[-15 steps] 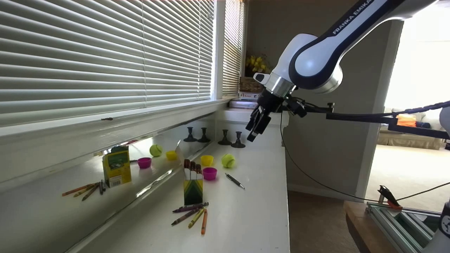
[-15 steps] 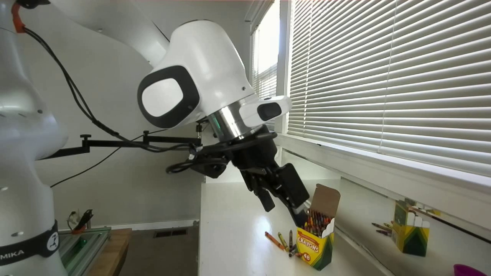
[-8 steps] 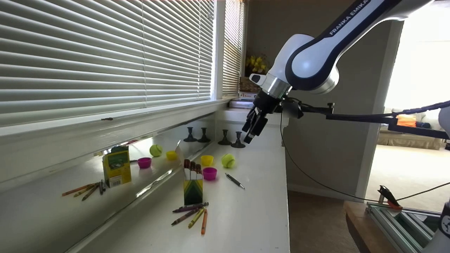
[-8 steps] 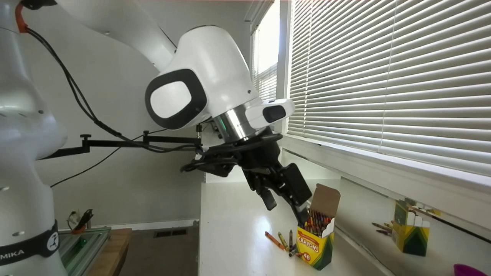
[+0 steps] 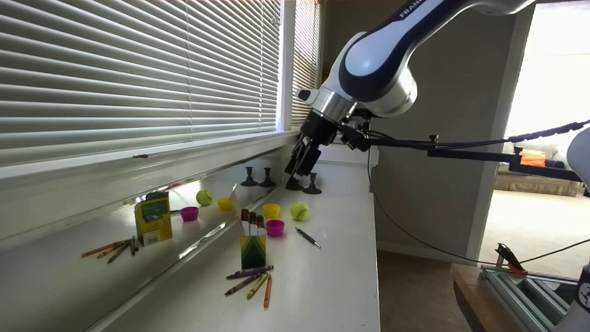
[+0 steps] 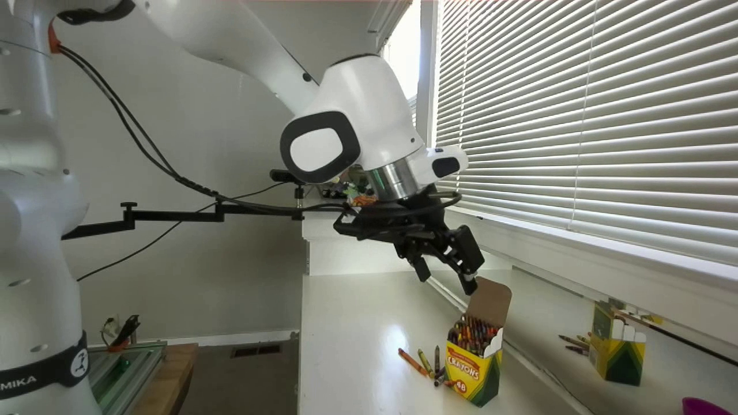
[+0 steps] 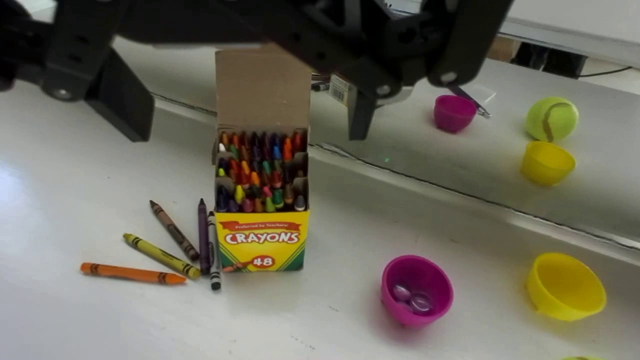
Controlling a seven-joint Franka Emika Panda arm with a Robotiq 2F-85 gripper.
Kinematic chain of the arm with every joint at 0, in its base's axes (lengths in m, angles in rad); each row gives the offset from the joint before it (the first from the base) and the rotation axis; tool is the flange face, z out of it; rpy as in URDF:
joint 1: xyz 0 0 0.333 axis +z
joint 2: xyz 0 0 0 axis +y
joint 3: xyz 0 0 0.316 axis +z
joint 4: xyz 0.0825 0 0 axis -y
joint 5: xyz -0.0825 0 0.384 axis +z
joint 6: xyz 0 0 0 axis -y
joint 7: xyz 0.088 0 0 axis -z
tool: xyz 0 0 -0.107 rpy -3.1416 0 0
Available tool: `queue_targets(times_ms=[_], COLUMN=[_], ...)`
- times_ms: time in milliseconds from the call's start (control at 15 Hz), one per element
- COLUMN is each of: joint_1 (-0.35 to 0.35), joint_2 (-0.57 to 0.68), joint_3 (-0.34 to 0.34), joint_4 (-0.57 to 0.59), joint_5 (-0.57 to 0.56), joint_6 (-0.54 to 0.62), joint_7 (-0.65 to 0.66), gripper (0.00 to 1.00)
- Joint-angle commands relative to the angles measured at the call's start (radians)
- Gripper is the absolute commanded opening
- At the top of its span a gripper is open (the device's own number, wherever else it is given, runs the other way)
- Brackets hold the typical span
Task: Remove one yellow crayon from the box and place it on the counter.
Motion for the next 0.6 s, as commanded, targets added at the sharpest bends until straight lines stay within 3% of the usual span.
queue_targets(times_ms=[0, 533], joint_1=[0.002, 0.005], joint_2=[0.024, 0.136], joint_3=[-0.002, 0.008], joint_4=[0.025, 0.096], joint_5=[0.034, 0.099], joint_6=[-0.020, -0.040], joint_7=[-0.017, -0.085], gripper=[1.00, 1.00])
